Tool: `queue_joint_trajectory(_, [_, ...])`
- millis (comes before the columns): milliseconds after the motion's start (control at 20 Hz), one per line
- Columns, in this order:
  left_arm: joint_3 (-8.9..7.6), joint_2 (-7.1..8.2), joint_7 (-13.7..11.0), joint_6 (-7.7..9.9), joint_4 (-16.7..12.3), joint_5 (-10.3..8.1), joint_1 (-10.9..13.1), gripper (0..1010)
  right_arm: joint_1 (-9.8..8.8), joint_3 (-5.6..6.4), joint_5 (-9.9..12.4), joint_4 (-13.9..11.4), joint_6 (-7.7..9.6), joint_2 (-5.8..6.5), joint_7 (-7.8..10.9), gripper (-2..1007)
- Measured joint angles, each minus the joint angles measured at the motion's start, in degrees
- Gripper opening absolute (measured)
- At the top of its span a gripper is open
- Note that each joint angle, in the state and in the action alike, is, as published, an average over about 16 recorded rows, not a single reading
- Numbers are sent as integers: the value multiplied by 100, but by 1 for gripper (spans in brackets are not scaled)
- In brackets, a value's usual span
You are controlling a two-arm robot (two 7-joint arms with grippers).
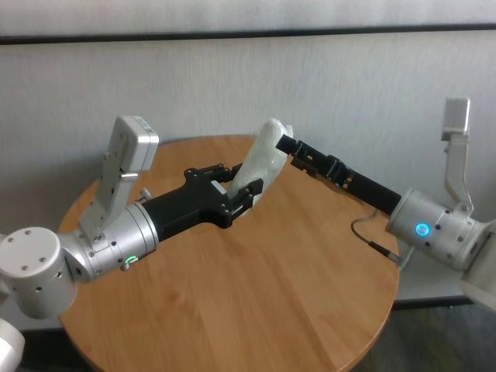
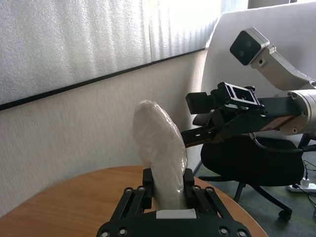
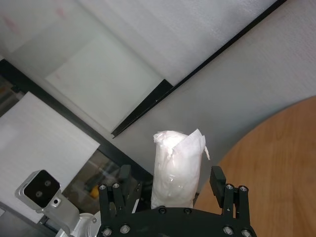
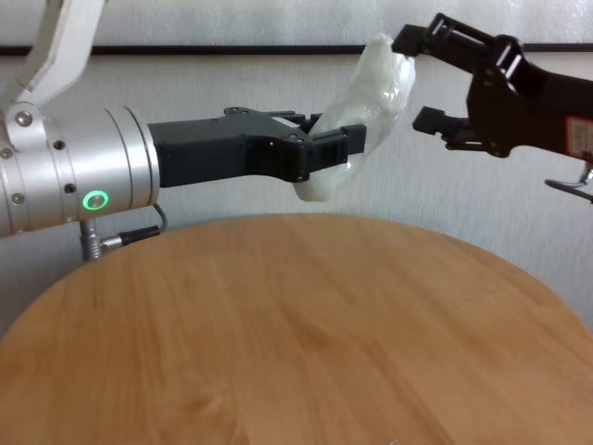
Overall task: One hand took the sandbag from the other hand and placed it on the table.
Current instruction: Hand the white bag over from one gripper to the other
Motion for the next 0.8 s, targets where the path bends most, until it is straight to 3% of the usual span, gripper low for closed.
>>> queue_joint_trajectory(800, [0,0,0,0,0,0,0,384,431,-478,-12,374,5,-27,54,1002])
